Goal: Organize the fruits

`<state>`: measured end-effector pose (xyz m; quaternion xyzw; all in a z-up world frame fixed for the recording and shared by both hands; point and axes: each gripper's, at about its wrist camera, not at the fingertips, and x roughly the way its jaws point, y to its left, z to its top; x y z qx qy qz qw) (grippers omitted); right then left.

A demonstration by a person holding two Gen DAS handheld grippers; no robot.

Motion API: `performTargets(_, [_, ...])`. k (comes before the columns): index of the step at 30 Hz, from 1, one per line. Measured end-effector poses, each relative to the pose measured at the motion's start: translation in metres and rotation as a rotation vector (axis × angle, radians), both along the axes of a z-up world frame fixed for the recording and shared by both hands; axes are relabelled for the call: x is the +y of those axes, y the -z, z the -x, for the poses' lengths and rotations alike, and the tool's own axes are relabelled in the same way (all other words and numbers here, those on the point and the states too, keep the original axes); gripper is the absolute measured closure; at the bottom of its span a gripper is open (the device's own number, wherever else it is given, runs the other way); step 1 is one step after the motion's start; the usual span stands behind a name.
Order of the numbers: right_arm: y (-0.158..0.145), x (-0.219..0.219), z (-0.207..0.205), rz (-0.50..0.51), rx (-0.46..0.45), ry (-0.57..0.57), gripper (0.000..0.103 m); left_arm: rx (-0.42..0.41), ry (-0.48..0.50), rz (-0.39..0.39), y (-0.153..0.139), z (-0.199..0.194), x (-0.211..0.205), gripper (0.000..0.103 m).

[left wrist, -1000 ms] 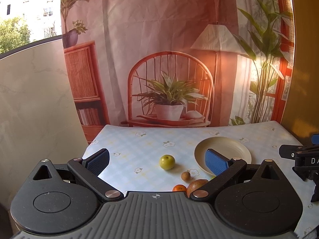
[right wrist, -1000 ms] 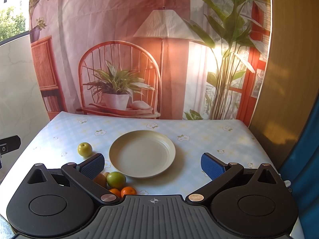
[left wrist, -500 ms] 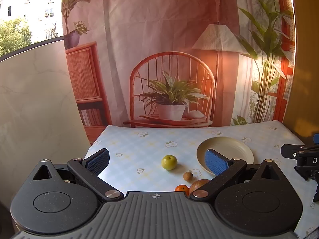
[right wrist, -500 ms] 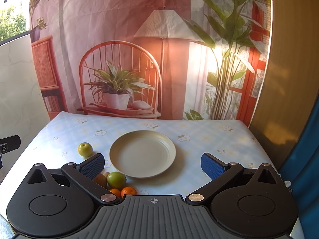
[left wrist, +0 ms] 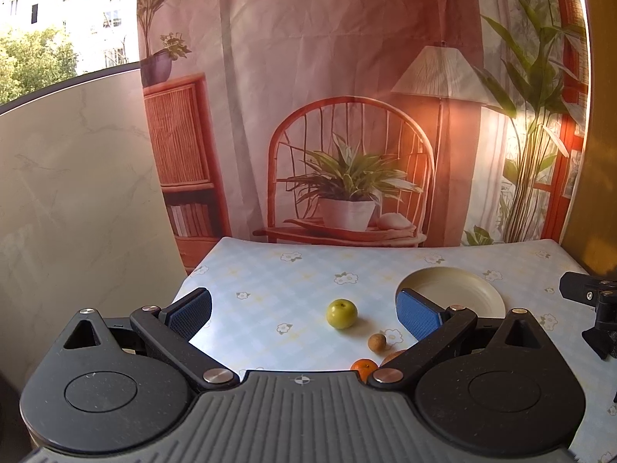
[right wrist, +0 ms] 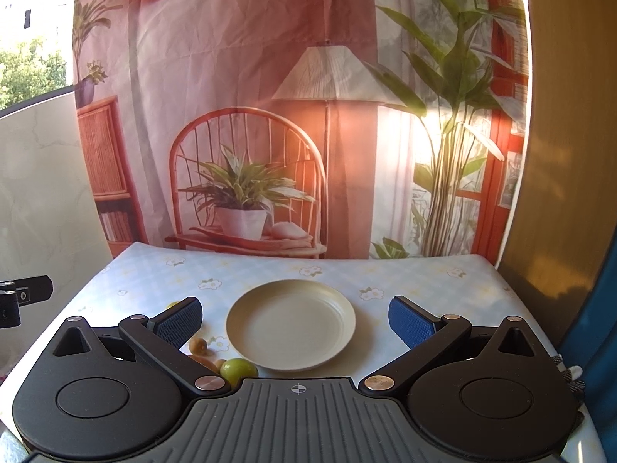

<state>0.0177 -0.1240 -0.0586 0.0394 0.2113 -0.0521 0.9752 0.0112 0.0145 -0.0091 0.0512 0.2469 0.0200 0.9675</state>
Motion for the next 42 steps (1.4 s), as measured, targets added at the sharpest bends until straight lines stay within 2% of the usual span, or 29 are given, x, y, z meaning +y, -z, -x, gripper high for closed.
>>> performTargets(4, [0.015, -0.008, -0.004, -0.054, -0.007, -0.004, 0.0, -0.021, 0.007, 0.009, 0.01, -0.002, 0.003, 0.0])
performTargets(9, [0.045, -0.007, -0.011, -0.044, -0.012, -0.018, 0.0, -0.066, -0.003, -0.004, 0.024, -0.003, 0.007, 0.0])
performTargets(12, [0.061, -0.005, -0.014, -0.036, -0.001, -0.014, 0.0, -0.056, 0.006, 0.025, 0.032, -0.009, 0.011, 0.001])
performTargets(20, [0.091, -0.008, -0.024, -0.085, 0.054, -0.024, 0.0, -0.031, 0.003, 0.031, 0.055, -0.018, 0.015, 0.002])
performTargets(26, [0.114, -0.005, -0.024, -0.075, 0.056, -0.028, 0.0, -0.028, 0.008, 0.032, 0.071, -0.02, 0.017, 0.003])
performTargets(30, [0.122, 0.0, -0.024, -0.033, 0.057, -0.067, 0.0, -0.026, 0.004, 0.011, 0.079, -0.021, 0.017, 0.01])
performTargets(33, [0.127, 0.004, -0.026, -0.001, 0.08, -0.082, 0.0, -0.02, 0.011, 0.025, 0.085, -0.022, 0.017, 0.01])
performTargets(37, [0.132, 0.003, -0.024, 0.003, 0.065, -0.095, 0.0, 0.005, 0.018, 0.047, 0.092, -0.026, 0.019, 0.01])
performTargets(42, [0.139, 0.002, -0.025, 0.042, 0.077, -0.059, 0.0, 0.03, 0.014, 0.067, 0.1, -0.03, 0.021, 0.011])
